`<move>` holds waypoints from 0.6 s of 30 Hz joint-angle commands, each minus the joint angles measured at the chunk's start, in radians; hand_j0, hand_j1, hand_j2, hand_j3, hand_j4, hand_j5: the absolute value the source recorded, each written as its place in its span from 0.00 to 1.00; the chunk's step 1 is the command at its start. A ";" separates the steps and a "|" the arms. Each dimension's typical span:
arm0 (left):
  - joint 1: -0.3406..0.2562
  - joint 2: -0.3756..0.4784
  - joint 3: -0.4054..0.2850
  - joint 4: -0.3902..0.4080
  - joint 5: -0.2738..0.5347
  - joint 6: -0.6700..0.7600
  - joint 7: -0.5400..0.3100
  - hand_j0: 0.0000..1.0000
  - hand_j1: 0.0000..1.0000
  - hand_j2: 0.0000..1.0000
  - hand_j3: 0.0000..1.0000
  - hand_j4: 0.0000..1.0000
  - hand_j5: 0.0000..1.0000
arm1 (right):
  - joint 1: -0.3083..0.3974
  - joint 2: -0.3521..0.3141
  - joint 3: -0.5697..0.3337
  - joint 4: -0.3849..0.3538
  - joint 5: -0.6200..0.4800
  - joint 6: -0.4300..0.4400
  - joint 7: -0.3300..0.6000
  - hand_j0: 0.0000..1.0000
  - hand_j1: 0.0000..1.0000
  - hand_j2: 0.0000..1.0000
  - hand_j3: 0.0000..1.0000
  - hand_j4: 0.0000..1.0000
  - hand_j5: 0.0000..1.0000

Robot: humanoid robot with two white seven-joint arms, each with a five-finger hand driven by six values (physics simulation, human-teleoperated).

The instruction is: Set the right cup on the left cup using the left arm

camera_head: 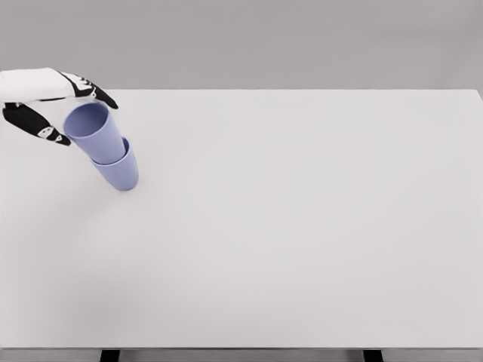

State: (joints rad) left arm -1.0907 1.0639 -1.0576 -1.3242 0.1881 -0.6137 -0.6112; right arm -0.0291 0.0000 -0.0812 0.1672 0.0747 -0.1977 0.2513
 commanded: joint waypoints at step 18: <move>0.149 0.113 0.220 -0.440 0.243 0.003 0.000 1.00 1.00 1.00 1.00 1.00 1.00 | 0.000 0.000 0.000 0.000 0.000 0.000 0.000 1.00 1.00 1.00 1.00 1.00 1.00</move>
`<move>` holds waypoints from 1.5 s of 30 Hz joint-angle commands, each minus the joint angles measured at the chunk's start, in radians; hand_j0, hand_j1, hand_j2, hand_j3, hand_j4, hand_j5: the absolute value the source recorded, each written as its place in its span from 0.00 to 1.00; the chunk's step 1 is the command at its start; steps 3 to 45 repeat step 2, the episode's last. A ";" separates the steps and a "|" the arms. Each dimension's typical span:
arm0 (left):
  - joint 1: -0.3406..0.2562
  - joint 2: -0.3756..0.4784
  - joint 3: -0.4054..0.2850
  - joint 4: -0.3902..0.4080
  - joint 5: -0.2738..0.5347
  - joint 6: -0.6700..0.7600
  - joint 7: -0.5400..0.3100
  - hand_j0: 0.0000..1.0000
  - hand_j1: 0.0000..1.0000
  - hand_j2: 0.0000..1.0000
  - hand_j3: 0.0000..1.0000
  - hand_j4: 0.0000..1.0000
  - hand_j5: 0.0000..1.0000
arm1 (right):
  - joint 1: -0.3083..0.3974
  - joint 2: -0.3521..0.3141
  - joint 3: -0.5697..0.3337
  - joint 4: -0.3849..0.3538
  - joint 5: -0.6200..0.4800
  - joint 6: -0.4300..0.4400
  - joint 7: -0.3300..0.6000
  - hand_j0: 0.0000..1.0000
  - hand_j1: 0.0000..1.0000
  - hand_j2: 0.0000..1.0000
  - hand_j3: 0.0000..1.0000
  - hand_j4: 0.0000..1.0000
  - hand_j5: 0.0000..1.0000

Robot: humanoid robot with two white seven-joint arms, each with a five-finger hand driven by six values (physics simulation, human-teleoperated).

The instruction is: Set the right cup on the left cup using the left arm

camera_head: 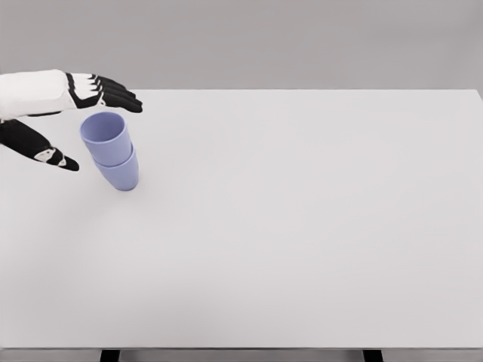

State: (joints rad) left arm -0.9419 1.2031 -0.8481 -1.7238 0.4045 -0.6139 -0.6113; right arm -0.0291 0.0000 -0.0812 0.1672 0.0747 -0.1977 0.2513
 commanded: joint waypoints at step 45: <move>-0.005 -0.077 0.007 -0.042 0.027 0.003 0.000 1.00 1.00 1.00 1.00 1.00 1.00 | 0.000 0.000 0.000 0.000 0.000 0.000 0.000 1.00 1.00 1.00 1.00 1.00 1.00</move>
